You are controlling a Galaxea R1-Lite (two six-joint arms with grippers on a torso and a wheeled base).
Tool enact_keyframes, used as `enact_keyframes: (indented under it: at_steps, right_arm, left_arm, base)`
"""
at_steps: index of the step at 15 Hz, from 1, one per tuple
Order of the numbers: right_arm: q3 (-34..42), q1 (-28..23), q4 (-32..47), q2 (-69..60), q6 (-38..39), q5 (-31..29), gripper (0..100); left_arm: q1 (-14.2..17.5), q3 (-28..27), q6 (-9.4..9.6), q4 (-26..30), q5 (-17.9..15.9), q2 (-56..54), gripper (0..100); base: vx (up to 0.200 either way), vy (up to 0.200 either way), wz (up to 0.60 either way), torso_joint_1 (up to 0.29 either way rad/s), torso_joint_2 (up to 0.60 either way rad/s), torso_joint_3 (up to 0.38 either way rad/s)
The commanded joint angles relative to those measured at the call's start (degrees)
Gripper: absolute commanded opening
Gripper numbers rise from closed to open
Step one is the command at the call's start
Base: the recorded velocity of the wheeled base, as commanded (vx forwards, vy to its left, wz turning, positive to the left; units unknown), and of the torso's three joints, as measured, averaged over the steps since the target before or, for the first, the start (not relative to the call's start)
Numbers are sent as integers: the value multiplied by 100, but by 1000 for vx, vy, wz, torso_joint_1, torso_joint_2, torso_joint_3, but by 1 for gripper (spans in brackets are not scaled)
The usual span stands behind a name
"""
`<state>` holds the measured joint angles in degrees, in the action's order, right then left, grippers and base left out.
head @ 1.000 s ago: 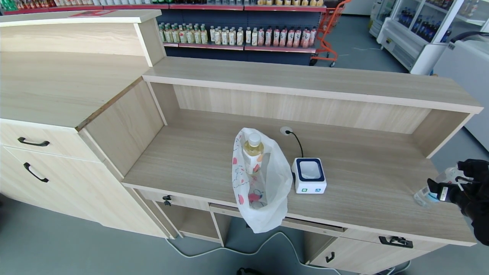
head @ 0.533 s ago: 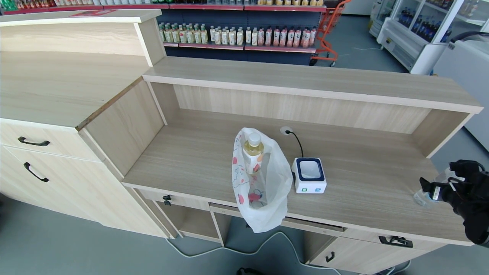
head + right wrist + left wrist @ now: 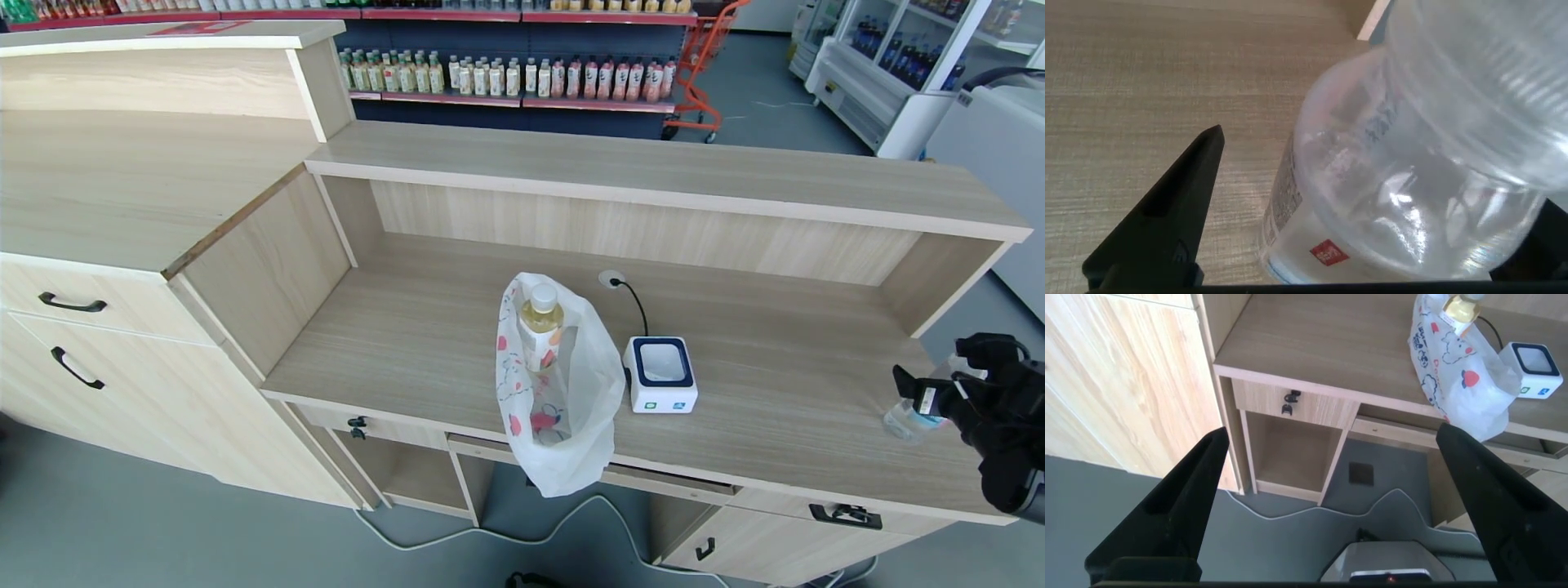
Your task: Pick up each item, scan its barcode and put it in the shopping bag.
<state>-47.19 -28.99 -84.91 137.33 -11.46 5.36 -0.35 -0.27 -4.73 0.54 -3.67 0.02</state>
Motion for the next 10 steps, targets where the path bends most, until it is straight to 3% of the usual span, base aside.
enact_keyframes:
  at_steps: [1, 10]
  right_arm:
    - [-18, -1, 1, 92, -14, 9, 0]
    - [78, -142, -131, 13, -410, -18, 0]
  left_arm:
    - [0, 0, -2, -1, -2, -2, 100]
    - [0, 0, -2, -1, 7, -2, 100]
  base:
    - [0, 0, 0, 0, 0, 0]
    - [0, 0, 0, 0, 0, 0]
